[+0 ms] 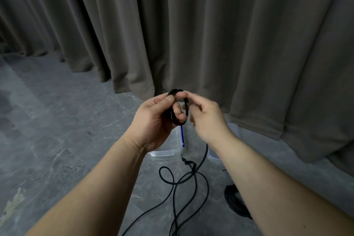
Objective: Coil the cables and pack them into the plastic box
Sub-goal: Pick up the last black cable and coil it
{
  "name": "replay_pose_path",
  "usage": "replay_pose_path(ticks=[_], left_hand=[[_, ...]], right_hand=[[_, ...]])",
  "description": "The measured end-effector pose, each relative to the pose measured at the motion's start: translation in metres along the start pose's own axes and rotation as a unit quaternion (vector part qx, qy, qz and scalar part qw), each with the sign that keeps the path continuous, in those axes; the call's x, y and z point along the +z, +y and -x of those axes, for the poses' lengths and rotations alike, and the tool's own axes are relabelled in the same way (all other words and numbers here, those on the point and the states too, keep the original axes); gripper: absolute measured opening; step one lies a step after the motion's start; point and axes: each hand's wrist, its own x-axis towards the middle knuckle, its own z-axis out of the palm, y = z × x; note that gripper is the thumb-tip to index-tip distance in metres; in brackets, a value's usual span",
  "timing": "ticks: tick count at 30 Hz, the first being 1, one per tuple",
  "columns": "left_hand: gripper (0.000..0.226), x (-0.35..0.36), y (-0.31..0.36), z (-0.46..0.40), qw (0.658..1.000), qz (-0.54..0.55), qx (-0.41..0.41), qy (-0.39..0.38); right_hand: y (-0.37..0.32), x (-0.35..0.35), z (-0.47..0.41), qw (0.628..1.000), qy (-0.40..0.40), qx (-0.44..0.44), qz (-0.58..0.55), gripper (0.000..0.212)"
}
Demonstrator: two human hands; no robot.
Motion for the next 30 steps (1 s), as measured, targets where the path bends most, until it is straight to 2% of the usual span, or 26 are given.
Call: replay_pose_path(ticks=[3,6,9,15,21,26,30], left_hand=[[0.015,0.009,0.03,-0.003,1.0,0.009,-0.021,0.015],[0.021,0.021,0.075,-0.01,0.996,-0.006,-0.075,0.04],[0.03,0.037,0.131,-0.013,0.992,-0.04,-0.096,0.068],[0.034,0.085,0.271,-0.007,0.989,-0.054,-0.103,0.089],[0.032,0.142,0.415,0.005,0.993,-0.026,-0.11,0.032],[0.022,0.18,0.519,0.015,0.992,0.002,-0.118,-0.048],[0.014,0.204,0.586,0.013,0.994,0.051,-0.086,-0.051]], right_hand=[[-0.018,0.008,-0.011,0.999,-0.039,0.017,-0.015,0.053],[-0.058,0.011,-0.024,0.999,-0.01,0.037,-0.006,0.04],[-0.118,0.017,-0.037,0.994,0.02,0.088,-0.062,0.021],[-0.269,0.022,-0.062,0.995,0.048,0.086,-0.022,0.029],[-0.427,0.019,-0.079,0.995,0.064,0.082,-0.006,0.015],[-0.546,0.022,-0.1,0.988,0.113,0.106,-0.023,0.022],[-0.61,0.032,-0.1,0.988,0.112,0.102,0.002,0.024]])
